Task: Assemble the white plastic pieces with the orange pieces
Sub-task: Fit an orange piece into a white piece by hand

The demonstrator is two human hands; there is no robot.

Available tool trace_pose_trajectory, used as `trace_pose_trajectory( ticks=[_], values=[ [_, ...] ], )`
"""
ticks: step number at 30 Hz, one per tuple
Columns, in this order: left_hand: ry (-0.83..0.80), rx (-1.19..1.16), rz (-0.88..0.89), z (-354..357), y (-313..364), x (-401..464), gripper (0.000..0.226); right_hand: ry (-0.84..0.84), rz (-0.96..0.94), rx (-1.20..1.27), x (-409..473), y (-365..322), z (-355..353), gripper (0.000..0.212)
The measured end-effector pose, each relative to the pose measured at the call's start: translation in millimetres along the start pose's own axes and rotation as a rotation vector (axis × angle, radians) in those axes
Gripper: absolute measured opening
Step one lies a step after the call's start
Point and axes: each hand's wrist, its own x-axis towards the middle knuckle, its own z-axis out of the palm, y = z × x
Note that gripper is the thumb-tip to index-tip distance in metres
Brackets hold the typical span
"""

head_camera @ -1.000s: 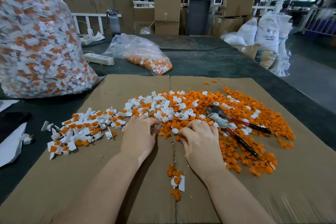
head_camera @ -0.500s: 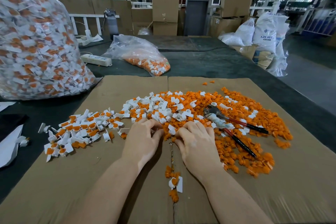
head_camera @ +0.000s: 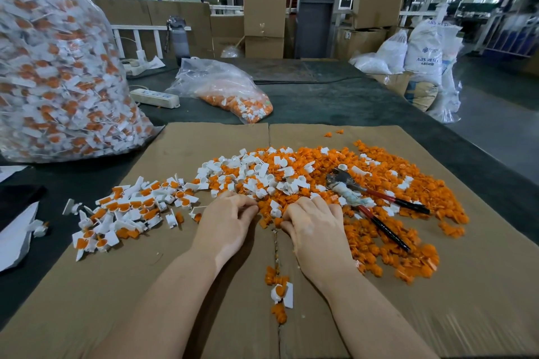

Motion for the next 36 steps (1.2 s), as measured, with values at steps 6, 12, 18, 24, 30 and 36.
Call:
trace_pose_trajectory(
  ticks=[6, 12, 18, 24, 30, 36],
  values=[
    [-0.044, -0.157, 0.013, -4.0, 1.7, -5.8, 0.022, 0.072, 0.039, 0.073, 2.3, -2.0, -3.0, 0.017],
    [0.146, -0.233, -0.158, -3.2, -2.4, -5.5, 0.018, 0.124, 0.073, 0.192, 2.0, -1.0, -6.6, 0.019],
    [0.05, -0.048, -0.097, -2.2, -1.3, -3.1, 0.026, 0.126, 0.044, 0.237, 1.3, 0.4, -6.9, 0.02],
    [0.053, -0.023, -0.077, -1.7, 0.4, 2.1, 0.023, 0.071, 0.055, 0.285, -1.6, 4.1, -5.1, 0.017],
    [0.004, -0.028, -0.031, -2.1, 1.3, 1.8, 0.023, 0.038, 0.028, 0.275, 0.3, 4.4, -5.2, 0.014],
    [-0.022, -0.226, -0.102, -9.2, -4.2, -2.8, 0.007, 0.033, 0.03, 0.281, -0.1, 3.8, -6.4, 0.013]
  ],
)
